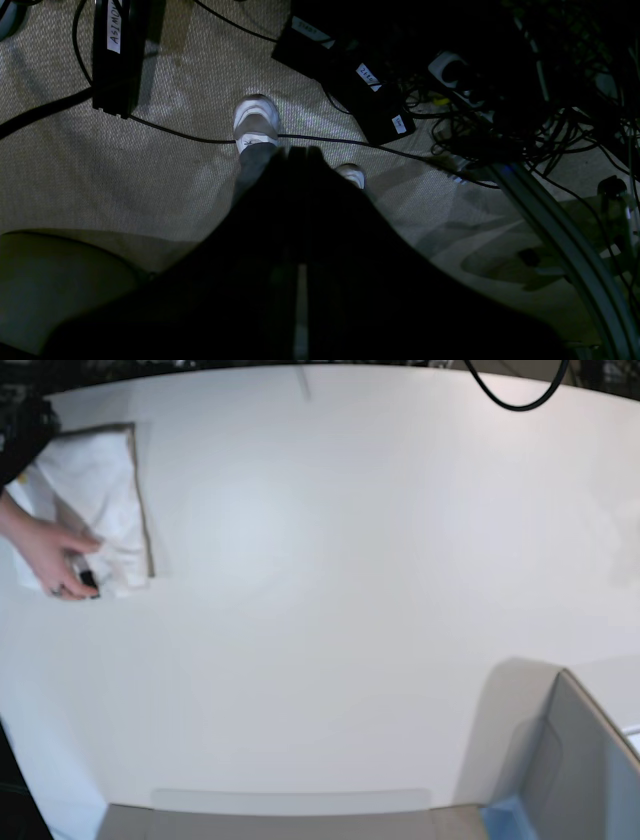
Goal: Layout the t-shirt on the table in an organized manner, then fold the t-shirt properly
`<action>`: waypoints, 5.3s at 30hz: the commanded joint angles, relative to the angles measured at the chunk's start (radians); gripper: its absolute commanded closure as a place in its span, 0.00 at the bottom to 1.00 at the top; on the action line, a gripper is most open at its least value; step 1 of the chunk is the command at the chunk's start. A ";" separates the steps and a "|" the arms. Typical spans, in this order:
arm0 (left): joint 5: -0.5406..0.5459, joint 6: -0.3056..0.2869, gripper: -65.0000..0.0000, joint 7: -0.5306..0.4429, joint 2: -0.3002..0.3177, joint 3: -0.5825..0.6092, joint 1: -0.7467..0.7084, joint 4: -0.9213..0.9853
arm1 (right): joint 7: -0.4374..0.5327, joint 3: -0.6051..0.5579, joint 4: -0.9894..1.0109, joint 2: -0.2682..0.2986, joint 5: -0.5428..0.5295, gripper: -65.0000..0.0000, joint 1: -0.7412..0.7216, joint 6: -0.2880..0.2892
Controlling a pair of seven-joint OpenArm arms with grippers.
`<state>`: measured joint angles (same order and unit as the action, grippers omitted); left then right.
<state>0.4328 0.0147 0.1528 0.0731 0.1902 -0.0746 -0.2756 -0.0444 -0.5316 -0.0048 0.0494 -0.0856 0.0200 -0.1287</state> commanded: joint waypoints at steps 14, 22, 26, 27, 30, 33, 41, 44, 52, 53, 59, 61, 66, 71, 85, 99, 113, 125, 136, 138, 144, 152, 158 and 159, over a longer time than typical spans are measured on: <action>0.001 0.006 1.00 -0.009 0.011 0.002 0.020 -0.014 | 0.002 -0.002 -0.001 0.005 0.004 1.00 0.001 -0.006; 0.001 0.006 1.00 -0.009 0.011 0.002 0.020 -0.014 | 0.002 -0.002 -0.001 0.005 0.004 1.00 0.001 -0.006; 0.001 0.006 1.00 -0.009 0.011 0.002 0.020 -0.014 | 0.002 -0.002 -0.001 0.005 0.004 1.00 0.001 -0.006; 0.001 0.006 1.00 -0.009 0.011 0.002 0.020 -0.014 | 0.002 -0.002 -0.001 0.005 0.004 1.00 0.001 -0.006; 0.001 0.006 1.00 -0.009 0.011 0.002 0.020 -0.014 | 0.002 -0.002 -0.001 0.005 0.004 1.00 0.001 -0.006; 0.001 0.006 1.00 -0.009 0.011 0.002 0.020 -0.014 | 0.002 -0.002 -0.001 0.005 0.004 1.00 0.001 -0.006; 0.001 0.006 1.00 -0.009 0.011 0.002 0.020 -0.014 | 0.002 -0.002 -0.001 0.005 0.004 1.00 0.001 -0.006; 0.001 0.006 1.00 -0.009 0.011 0.002 0.020 -0.014 | 0.002 -0.002 -0.001 0.005 0.004 1.00 0.001 -0.006; 0.001 0.006 1.00 -0.009 0.011 0.002 0.020 -0.014 | 0.002 -0.002 -0.001 0.005 0.004 1.00 0.001 -0.006; 0.001 0.006 1.00 -0.009 0.011 0.002 0.020 -0.014 | 0.002 -0.002 -0.001 0.005 0.004 1.00 0.001 -0.006; 0.001 0.006 1.00 -0.009 0.011 0.002 0.020 -0.014 | 0.002 -0.002 -0.001 0.005 0.004 1.00 0.001 -0.006; 0.001 0.006 1.00 -0.009 0.011 0.002 0.020 -0.014 | 0.002 -0.002 -0.001 0.005 0.004 1.00 0.001 -0.006; 0.001 0.006 1.00 -0.009 0.011 0.002 0.020 -0.014 | 0.002 -0.002 -0.001 0.005 0.004 1.00 0.001 -0.006; 0.001 0.006 1.00 -0.009 0.011 0.002 0.020 -0.014 | 0.002 -0.002 -0.001 0.005 0.004 1.00 0.001 -0.006; 0.001 0.006 1.00 -0.009 0.011 0.002 0.020 -0.014 | 0.002 -0.002 -0.001 0.005 0.004 1.00 0.001 -0.006; 0.002 0.006 1.00 -0.009 0.011 0.001 0.020 -0.014 | 0.002 -0.002 -0.001 0.005 0.004 1.00 0.001 -0.006; 0.001 0.006 1.00 -0.006 0.015 0.004 0.017 -0.014 | 0.001 0.000 0.005 -0.007 0.002 1.00 -0.007 -0.006; 0.001 0.004 1.00 -0.020 0.017 0.005 -0.104 -0.012 | 0.002 0.001 0.005 0.028 0.000 1.00 0.110 -0.006; 0.004 0.003 1.00 -0.467 0.008 0.002 -0.340 -0.012 | 0.301 0.001 0.004 0.182 -0.035 1.00 0.260 -0.007; 0.002 0.003 1.00 -0.594 -0.009 0.004 -0.390 -0.012 | 0.449 0.001 0.004 0.209 -0.042 1.00 0.311 -0.007; 0.004 0.003 1.00 -0.994 -0.035 -0.004 -0.518 -0.012 | 0.886 0.001 0.004 0.277 -0.047 1.00 0.440 -0.007; -0.001 0.003 1.00 -1.442 -0.071 0.005 -0.626 -0.012 | 1.193 0.001 -0.011 0.321 -0.047 1.00 0.521 -0.013; -0.002 0.001 1.00 -1.493 -0.071 0.005 -0.670 -0.058 | 1.198 0.001 -0.051 0.327 -0.047 1.00 0.529 -0.013; -0.010 0.001 1.00 -1.493 -0.071 0.005 -0.681 -0.075 | 1.198 0.001 -0.083 0.329 -0.047 1.00 0.545 -0.015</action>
<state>0.4290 0.0116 -1.3014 0.0048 0.1947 -0.7269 -0.3485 1.1259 -0.5312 -0.0937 0.3664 -0.1356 0.5350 -0.1421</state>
